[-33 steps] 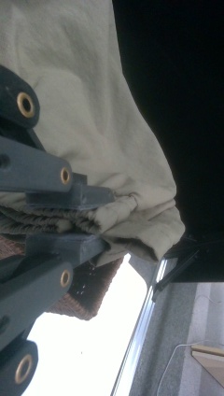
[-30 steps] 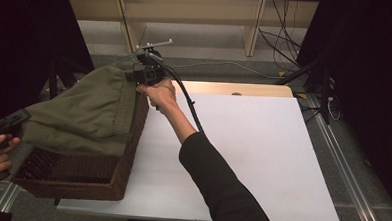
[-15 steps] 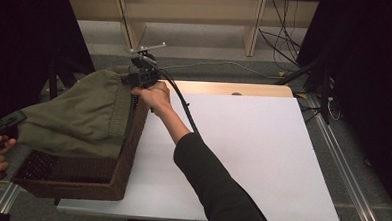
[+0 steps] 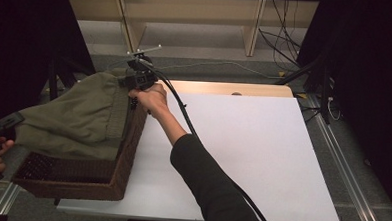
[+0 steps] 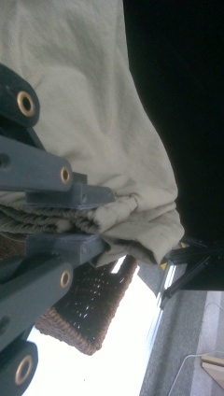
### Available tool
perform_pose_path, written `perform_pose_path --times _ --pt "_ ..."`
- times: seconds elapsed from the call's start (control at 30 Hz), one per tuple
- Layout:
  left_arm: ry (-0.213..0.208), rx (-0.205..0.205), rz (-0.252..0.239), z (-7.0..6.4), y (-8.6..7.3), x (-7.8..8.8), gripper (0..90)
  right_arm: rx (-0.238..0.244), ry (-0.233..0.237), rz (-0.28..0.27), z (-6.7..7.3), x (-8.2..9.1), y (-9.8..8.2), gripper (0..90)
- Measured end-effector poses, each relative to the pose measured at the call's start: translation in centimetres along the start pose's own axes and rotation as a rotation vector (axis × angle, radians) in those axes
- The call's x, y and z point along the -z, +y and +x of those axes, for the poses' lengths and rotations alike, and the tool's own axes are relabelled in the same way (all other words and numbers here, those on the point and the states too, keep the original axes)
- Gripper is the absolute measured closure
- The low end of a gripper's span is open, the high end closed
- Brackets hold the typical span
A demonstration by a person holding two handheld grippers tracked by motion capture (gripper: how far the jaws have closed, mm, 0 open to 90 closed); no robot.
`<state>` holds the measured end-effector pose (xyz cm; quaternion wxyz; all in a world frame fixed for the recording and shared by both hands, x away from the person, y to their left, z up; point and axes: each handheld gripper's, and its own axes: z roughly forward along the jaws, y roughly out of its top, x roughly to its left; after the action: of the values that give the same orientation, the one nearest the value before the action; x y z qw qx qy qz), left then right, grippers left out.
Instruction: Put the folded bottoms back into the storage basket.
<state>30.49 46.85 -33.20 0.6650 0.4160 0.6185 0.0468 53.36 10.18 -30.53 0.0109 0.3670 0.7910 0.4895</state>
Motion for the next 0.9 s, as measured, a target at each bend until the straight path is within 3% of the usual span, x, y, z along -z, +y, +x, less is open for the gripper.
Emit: perform_pose_path --times 0.9 --pt "0.045 0.011 0.027 1.2 -0.3 -0.4 84.8 0.009 -0.016 0.029 0.3 -1.5 -0.9 79.8"
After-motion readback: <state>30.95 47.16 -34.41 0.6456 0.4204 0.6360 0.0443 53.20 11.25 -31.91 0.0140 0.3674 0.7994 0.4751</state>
